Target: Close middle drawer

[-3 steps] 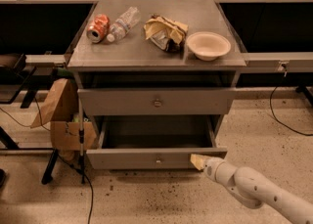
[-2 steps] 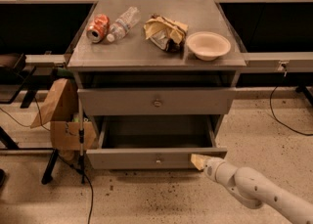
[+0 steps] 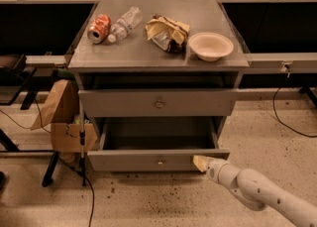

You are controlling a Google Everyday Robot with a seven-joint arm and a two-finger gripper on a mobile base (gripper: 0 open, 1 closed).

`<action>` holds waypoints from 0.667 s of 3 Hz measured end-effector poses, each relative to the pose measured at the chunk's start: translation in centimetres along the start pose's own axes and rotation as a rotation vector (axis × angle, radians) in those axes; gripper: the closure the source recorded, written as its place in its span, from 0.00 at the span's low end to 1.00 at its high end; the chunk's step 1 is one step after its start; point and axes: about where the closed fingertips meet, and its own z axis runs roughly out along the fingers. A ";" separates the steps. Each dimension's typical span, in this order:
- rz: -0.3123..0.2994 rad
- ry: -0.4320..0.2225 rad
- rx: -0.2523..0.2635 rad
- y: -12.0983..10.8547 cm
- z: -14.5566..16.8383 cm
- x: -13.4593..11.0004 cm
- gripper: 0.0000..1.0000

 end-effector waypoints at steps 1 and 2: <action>-0.016 0.000 0.001 0.0 0.0 -0.1 1.00; -0.039 -0.001 0.004 0.1 0.1 -0.5 1.00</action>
Offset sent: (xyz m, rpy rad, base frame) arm 0.2049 0.0190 0.0767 -0.5811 -0.3571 0.3052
